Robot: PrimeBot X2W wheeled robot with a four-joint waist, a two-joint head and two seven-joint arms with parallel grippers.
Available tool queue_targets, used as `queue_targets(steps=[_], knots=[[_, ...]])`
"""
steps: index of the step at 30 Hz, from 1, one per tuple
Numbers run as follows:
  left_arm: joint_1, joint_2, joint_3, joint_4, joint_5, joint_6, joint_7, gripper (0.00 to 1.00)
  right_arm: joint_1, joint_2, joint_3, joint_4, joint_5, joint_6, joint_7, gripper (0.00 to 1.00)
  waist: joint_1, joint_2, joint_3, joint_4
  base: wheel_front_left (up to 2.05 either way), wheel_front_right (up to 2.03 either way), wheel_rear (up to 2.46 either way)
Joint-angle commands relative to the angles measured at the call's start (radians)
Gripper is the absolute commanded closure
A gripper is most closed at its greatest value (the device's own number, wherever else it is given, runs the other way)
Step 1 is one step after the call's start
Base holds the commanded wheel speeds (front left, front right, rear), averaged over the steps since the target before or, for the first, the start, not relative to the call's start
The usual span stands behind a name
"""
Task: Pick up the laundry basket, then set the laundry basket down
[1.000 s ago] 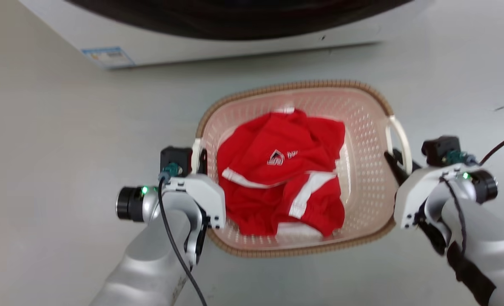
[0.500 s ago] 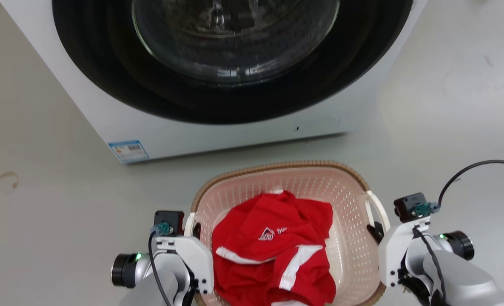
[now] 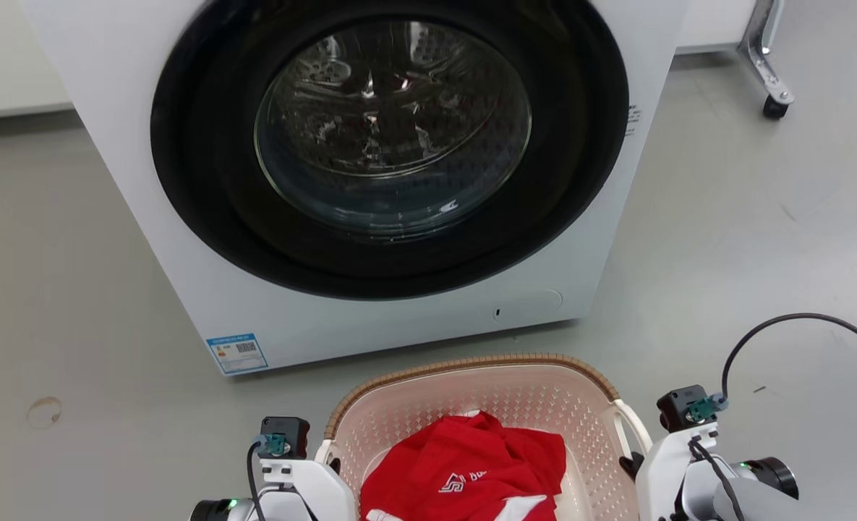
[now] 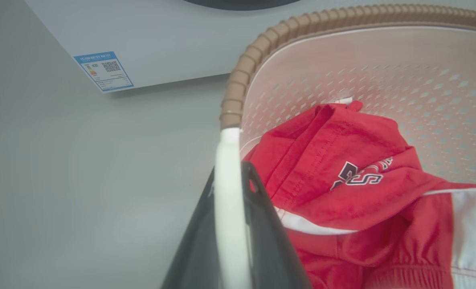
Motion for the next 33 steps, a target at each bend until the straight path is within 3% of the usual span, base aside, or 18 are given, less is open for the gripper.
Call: queue_targets(steps=[1, 33], knots=[[-0.013, 0.030, 0.010, -0.003, -0.003, -0.020, -0.011, 1.00, -0.012, -0.030, 0.005, -0.004, 0.008, 0.005, 0.001, 1.00, 0.0000, -0.0001, -0.020, -0.005, 0.00, 0.00, 0.00], [-0.006, 0.030, -0.027, 0.027, -0.068, -0.052, 0.020, 1.00, -0.015, -0.029, 0.046, -0.040, 0.049, 0.005, 0.050, 1.00, 0.0000, -0.0001, -0.074, -0.009, 0.00, 0.00, 0.00]])
